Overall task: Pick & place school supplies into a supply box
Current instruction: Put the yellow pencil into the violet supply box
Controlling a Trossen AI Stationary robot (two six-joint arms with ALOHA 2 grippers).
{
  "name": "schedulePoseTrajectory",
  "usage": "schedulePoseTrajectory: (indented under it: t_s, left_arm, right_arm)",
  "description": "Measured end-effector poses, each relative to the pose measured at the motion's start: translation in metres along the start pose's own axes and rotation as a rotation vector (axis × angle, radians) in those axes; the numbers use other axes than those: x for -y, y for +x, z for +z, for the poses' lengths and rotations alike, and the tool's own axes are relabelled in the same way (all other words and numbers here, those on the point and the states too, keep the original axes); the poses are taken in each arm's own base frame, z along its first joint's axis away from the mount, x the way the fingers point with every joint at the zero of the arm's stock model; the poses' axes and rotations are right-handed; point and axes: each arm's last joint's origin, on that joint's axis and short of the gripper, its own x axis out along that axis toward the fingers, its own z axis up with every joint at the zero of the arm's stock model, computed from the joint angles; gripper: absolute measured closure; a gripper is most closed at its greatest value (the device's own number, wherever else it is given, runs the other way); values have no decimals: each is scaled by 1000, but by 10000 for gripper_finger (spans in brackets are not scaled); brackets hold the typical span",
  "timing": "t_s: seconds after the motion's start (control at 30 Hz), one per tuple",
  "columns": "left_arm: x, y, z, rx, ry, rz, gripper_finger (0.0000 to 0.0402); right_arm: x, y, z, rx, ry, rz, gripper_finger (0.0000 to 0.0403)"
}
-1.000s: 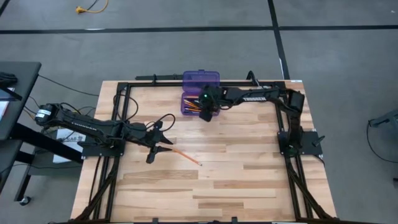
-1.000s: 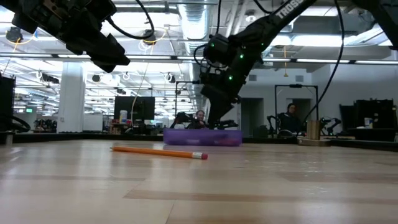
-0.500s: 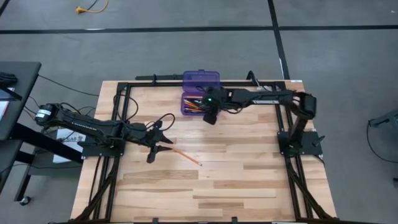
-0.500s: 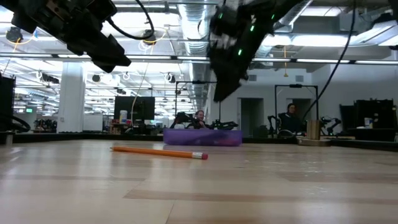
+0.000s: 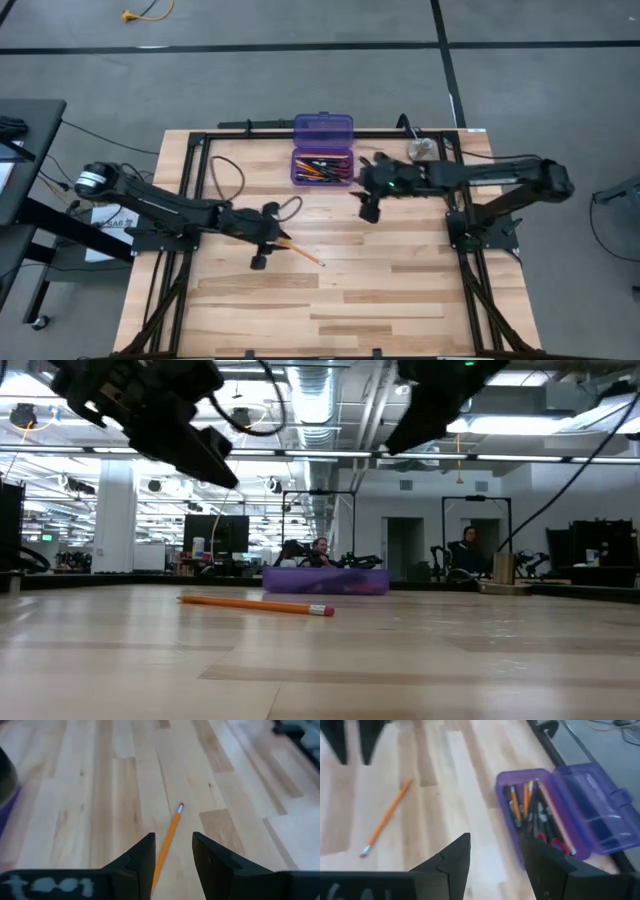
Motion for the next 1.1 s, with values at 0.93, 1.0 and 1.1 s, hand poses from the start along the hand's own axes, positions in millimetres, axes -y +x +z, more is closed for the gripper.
schedulePoseTrajectory:
  t_s: [0.93, 1.0, 1.1]
  left_arm:
    - [42, 95, 19, -320, 161, -95, 285]
    - [41, 94, 17, -347, 167, -60, 285]
    - [38, 94, 14, -375, 171, -28, 285]
  right_arm:
    - [-62, -16, -68, 57, -64, 19, 234]
    - [-63, -17, -68, 62, -63, 22, 234]
    - [-64, -17, -68, 62, -65, 24, 235]
